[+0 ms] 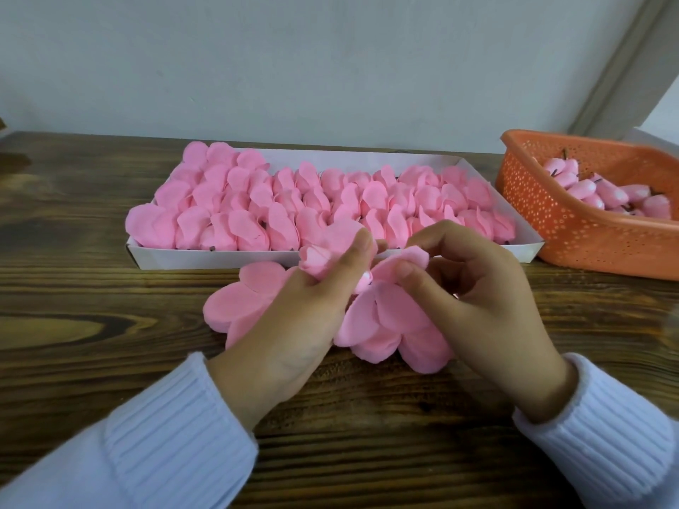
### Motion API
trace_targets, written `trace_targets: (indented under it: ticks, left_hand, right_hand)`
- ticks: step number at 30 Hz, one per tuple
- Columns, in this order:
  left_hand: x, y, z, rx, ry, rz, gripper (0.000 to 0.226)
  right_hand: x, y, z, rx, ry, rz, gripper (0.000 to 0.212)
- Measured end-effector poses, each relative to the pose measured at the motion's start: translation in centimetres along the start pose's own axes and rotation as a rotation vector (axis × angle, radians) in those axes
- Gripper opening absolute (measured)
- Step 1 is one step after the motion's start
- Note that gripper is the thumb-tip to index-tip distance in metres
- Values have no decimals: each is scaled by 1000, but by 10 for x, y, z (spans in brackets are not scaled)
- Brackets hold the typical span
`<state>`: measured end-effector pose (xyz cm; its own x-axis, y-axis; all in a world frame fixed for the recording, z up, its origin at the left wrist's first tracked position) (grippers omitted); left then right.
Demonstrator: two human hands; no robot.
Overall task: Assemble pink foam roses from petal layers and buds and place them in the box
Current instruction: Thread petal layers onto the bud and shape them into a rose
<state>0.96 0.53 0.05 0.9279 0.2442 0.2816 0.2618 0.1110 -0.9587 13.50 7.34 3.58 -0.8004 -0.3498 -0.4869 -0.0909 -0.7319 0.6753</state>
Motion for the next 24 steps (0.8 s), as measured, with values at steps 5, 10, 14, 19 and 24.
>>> trace_targets:
  ticks: [5, 10, 14, 19, 24]
  left_hand:
    - [8, -3, -6, 93, 113, 280, 36]
    - [12, -7, -8, 157, 154, 327, 15]
    - [10, -4, -8, 161, 163, 296, 33]
    - [6, -7, -8, 208, 32, 312, 26]
    - [1, -6, -6, 166, -71, 121, 27]
  right_hand:
    - [-4, 0, 0, 25, -79, -56, 13]
    - [-3, 2, -1, 7, -80, -41, 15]
    - [-2, 6, -1, -71, -27, 17, 11]
    - [-2, 6, 0, -95, -6, 115, 10]
    - [2, 3, 0, -84, 42, 206, 22]
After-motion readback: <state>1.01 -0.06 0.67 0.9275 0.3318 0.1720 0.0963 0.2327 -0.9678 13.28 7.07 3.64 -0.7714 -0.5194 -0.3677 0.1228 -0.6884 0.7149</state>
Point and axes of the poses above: each hand's wrist, its own z-axis towards the middle knuckle, its own x-axis out of the palm, y = z × x, the point moved 4 cm from there along z, towards the middle knuckle, and after that the axes turned 6 degrees about -z, right-handed, at the moved point
